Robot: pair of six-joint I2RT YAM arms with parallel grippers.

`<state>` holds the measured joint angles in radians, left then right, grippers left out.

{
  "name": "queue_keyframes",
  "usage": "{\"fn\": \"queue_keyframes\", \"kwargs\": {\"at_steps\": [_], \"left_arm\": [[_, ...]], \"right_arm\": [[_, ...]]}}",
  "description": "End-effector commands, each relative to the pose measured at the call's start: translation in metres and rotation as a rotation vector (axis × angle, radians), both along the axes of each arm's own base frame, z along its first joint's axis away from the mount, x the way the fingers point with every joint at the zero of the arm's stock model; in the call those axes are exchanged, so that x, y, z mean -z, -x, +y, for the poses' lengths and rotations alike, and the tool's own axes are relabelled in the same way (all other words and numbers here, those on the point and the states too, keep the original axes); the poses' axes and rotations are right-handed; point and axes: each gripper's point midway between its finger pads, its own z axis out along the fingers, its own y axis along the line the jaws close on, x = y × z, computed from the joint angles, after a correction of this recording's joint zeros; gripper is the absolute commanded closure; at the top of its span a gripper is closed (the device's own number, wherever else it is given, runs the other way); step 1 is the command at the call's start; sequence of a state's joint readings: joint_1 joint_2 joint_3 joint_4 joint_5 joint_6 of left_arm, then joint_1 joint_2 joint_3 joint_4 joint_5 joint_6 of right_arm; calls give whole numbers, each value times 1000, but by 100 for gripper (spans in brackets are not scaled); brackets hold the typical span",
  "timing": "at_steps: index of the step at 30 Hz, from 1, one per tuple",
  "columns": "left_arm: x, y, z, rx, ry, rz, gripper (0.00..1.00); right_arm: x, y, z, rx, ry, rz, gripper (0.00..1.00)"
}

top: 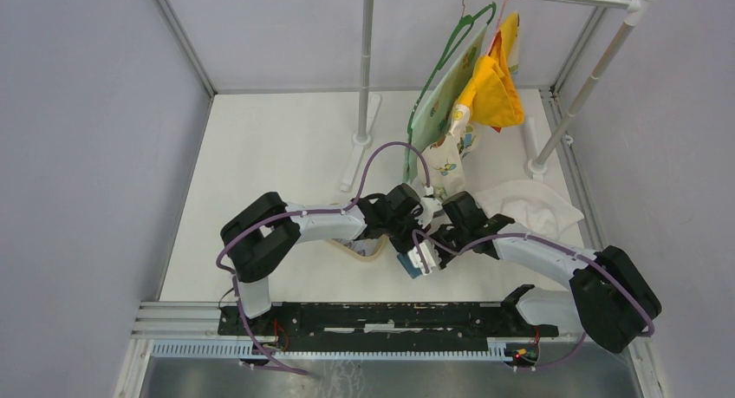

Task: Put the credit cards into the card holder
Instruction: Close the card holder at the center of the board.

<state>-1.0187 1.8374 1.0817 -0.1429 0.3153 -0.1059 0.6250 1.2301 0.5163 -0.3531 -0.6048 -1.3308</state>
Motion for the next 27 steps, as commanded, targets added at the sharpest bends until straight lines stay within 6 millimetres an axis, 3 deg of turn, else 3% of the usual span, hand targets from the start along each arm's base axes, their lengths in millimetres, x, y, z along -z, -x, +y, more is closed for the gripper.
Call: {"fn": "queue_keyframes", "kwargs": {"at_steps": [1,14,22,27], "left_arm": [[23,6,12,42,-83,-4,98],[18,7,7,42,-62,10,91],[-2,4,7,15,11,-1,77],[-14,1,14,-17,50,-5,74]], "right_arm": [[9,18,-7,-90,63,28,100],[24,34,-21,-223,169,-16,100],[30,36,-29,-250,224,-41,100],[32,36,-33,-259,244,-48,100]]}}
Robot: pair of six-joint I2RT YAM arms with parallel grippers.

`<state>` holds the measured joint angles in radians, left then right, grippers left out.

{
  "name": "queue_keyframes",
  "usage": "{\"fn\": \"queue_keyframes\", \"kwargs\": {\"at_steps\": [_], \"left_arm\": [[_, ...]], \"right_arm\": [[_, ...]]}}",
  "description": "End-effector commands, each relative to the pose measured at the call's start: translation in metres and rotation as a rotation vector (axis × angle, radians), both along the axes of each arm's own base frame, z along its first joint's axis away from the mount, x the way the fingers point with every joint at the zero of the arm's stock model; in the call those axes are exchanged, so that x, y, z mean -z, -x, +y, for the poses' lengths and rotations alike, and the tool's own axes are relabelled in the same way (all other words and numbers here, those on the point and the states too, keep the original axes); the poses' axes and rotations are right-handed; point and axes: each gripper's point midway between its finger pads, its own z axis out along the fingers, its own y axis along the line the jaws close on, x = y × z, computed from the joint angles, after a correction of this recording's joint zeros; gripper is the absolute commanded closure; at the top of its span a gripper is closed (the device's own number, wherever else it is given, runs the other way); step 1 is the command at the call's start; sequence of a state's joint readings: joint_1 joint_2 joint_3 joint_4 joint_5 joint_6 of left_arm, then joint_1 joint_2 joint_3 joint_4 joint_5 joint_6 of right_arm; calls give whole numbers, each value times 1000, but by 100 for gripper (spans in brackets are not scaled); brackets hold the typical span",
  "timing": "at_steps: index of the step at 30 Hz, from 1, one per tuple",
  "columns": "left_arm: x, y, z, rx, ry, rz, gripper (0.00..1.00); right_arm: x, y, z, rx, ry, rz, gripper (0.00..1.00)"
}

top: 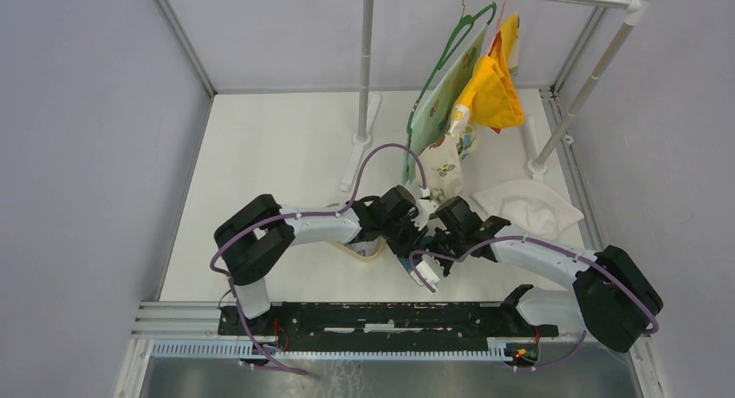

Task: Put the credit cards into the card holder
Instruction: Close the card holder at the center of the board.

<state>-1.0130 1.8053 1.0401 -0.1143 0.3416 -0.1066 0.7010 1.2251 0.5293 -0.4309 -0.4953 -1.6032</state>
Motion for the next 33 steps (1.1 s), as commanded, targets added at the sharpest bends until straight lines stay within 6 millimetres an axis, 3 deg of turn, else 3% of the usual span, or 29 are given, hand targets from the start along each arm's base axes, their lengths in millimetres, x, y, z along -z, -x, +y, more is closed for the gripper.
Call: {"fn": "queue_keyframes", "kwargs": {"at_steps": [1,13,17,22,33], "left_arm": [[-12,-5,11,-34,28,-13,74],[-21,-25,15,-160,52,-46,77],[-32,-30,8,-205,91,-42,87],[-41,-31,3,-246,143,-23,92],[-22,-18,-11,-229,167,62,97]], "right_arm": [[28,33,-32,-7,155,127,100],[29,34,-29,-36,163,88,100],[30,35,-27,-42,179,77,100],[31,35,-25,-47,191,65,100],[31,34,-24,-34,203,58,100]]}}
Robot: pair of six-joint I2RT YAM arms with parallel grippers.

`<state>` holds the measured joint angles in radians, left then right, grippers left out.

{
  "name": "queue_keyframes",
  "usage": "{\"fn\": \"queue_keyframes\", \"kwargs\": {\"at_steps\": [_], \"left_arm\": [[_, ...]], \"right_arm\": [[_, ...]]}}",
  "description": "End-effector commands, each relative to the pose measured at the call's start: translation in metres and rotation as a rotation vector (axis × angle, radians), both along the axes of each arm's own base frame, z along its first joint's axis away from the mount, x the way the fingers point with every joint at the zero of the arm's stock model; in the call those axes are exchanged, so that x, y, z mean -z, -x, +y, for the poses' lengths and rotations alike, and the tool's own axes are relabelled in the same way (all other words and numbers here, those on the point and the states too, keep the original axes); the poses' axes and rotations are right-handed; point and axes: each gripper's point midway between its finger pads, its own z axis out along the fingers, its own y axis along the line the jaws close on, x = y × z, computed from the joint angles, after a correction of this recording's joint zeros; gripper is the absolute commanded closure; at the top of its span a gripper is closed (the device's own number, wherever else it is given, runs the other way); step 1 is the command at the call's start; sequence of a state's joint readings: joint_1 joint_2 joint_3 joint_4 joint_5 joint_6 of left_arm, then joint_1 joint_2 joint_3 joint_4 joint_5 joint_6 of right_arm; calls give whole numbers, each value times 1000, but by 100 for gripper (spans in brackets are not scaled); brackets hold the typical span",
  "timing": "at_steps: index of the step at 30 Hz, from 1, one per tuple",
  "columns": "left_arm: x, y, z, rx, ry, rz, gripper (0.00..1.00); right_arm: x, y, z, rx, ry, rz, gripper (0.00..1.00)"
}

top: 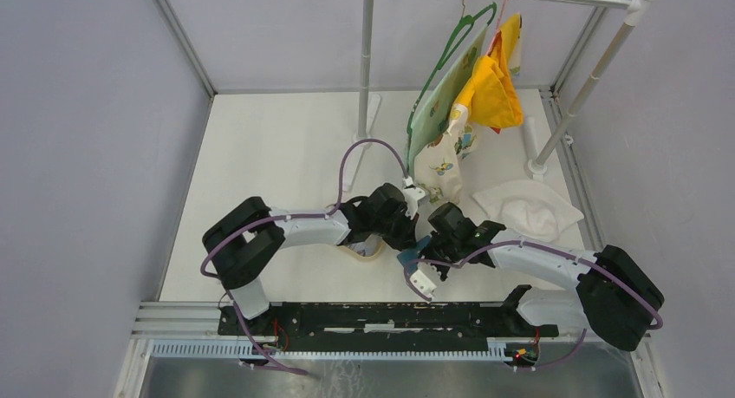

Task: Put the credit cards into the card holder
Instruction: Close the card holder at the center of the board, then reset both arms

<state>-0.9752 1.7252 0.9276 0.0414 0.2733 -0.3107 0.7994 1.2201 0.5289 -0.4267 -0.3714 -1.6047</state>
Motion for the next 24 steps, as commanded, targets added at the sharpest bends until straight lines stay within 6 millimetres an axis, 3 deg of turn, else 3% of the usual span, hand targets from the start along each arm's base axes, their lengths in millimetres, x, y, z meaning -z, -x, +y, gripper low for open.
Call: {"fn": "queue_keyframes", "kwargs": {"at_steps": [1,5,9,13,16,20,24], "left_arm": [[-5,2,-18,-1,66,21,97],[14,4,-13,-9,14,44,97],[25,5,-6,-21,-20,49,97],[18,-1,-4,-48,-17,20,97],[-9,-13,-4,-103,24,-46,96],[-68,-29,3,-189,132,-170,95],[-127,-27,24,-252,279,-273,92]], "right_arm": [[29,30,-27,23,129,137,100],[19,27,-18,47,81,137,96],[3,25,-7,67,12,147,71],[-16,20,-5,86,-46,151,57],[-34,14,-10,111,-98,158,54],[-51,14,-22,171,-136,184,52],[-64,12,-35,314,-163,232,45]]}}
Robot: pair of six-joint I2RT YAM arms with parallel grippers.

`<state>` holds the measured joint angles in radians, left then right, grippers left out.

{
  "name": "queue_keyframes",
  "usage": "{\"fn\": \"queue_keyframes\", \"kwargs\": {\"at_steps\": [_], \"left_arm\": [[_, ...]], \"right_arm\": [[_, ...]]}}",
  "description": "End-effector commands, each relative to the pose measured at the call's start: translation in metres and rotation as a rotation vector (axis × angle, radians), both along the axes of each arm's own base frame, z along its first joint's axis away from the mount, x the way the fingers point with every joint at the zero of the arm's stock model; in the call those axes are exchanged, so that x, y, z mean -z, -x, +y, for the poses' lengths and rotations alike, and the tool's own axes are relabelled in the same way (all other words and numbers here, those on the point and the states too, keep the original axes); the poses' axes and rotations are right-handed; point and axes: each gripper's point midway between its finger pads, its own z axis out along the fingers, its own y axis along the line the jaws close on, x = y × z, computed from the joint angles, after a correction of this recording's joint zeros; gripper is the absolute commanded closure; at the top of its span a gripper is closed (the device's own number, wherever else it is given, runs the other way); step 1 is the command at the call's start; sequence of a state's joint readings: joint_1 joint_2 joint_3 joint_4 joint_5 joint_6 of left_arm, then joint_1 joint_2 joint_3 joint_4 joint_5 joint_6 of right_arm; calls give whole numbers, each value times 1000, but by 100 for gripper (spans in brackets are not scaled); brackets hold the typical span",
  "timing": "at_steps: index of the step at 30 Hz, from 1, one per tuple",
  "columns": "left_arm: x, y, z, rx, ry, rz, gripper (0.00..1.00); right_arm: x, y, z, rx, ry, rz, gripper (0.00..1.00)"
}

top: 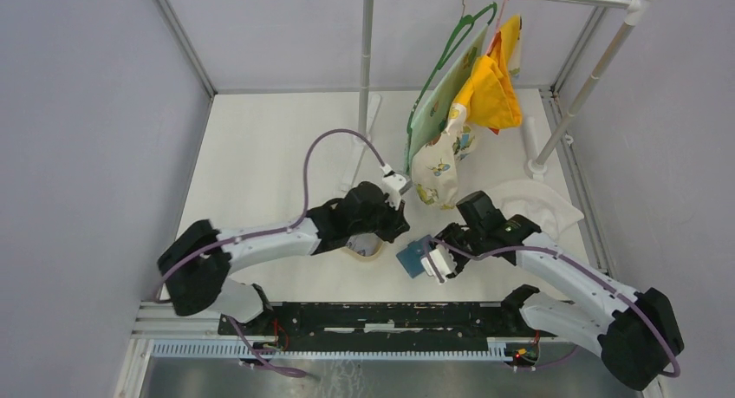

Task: Put the credit cards into the card holder
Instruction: Reset both arms

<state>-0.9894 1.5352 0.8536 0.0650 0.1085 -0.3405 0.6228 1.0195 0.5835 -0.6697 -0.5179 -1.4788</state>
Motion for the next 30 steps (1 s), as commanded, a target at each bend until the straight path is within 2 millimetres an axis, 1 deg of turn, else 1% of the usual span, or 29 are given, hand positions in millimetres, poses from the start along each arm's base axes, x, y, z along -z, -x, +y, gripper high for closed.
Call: {"fn": "queue_keyframes", "kwargs": {"at_steps": [1,2,4,5,6,7,9,10,11,12,14,17,18,20,22,24,25,27,29,30], "left_arm": [[-92,-11,16,-130,248,-163,88],[-101,-10,25,-159,275,-181,81],[-113,-6,43,-210,316,-202,60],[-117,-5,52,-235,327,-211,48],[-121,-5,62,-265,334,-223,37],[-126,-6,72,-298,335,-236,28],[-134,-11,93,-386,321,-259,13],[-142,-15,105,-443,322,-273,6],[-143,-18,119,-504,307,-281,1],[-148,-20,131,-549,304,-293,1],[-156,-22,148,-598,315,-313,0],[-160,-28,166,-627,335,-304,0],[-160,-36,176,-657,337,-299,0],[-156,-47,187,-675,329,-271,0],[-152,-62,199,-707,319,-232,0],[-154,-77,214,-749,333,-189,0],[-158,-83,219,-760,347,-172,0],[-170,-91,230,-776,359,-165,0],[-187,-97,235,-774,331,-195,0],[-192,-99,237,-775,304,-200,0]], "right_arm": [[-27,2,-7,154,-75,91,42],[-33,-3,-10,213,-99,100,38],[-44,-18,-20,343,-142,98,31],[-50,-29,-27,412,-170,88,24],[-57,-37,-33,486,-205,87,18],[-64,-50,-41,564,-247,71,12],[-80,-73,-58,738,-352,69,2],[-88,-85,-69,825,-401,62,2],[-95,-94,-78,912,-446,68,2],[-103,-103,-88,980,-490,61,2],[-119,-116,-104,1125,-584,61,2],[-149,-132,-129,1303,-722,-10,2],[-157,-136,-139,1361,-755,-30,2],[-172,-140,-144,1378,-779,-40,2],[-185,-143,-144,1359,-800,-59,2],[-201,-147,-140,1327,-817,-67,2],[-209,-148,-137,1310,-827,-65,2],[-234,-150,-134,1308,-893,-53,2],[-257,-154,-142,1404,-992,-29,2],[-266,-155,-146,1439,-1026,-32,2]]}}
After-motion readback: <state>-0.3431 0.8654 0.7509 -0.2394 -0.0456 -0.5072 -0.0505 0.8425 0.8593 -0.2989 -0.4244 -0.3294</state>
